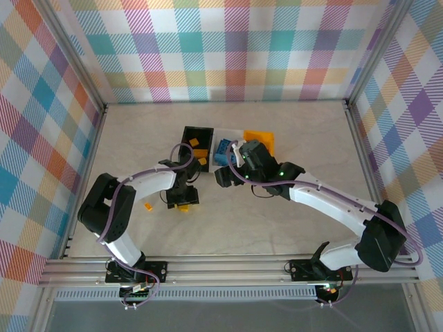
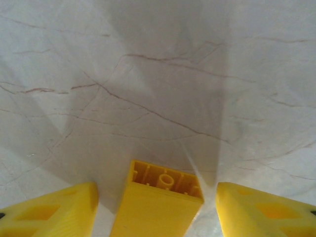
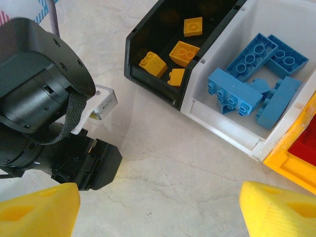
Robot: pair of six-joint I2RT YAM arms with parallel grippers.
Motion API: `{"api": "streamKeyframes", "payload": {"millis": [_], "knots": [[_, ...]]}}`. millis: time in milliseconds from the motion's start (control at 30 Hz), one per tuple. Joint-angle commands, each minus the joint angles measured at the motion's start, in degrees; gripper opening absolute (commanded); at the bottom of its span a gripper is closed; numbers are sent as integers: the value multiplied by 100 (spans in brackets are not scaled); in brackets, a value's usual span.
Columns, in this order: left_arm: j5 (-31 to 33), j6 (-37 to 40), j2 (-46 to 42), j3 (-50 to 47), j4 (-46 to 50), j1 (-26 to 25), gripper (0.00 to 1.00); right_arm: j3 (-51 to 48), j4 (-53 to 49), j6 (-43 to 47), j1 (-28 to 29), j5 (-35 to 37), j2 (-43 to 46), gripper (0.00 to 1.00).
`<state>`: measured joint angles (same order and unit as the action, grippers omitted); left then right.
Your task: Sort the legos into containers by color
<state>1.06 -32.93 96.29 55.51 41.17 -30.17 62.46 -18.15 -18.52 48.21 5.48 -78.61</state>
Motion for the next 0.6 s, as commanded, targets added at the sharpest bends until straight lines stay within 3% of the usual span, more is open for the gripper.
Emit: {"api": "streamKeyframes", "payload": {"millis": [0,333,567], "knots": [[-113,71,91,-72,-100,79,58,-32,-72,-90,31,76,126,84],[-124,159,79,141,76,82,31,-120,-148,-90,31,273,289,84],[-85,269,-14,1035,532,192,30,-277,-315,-28,35,387,636,84]]}}
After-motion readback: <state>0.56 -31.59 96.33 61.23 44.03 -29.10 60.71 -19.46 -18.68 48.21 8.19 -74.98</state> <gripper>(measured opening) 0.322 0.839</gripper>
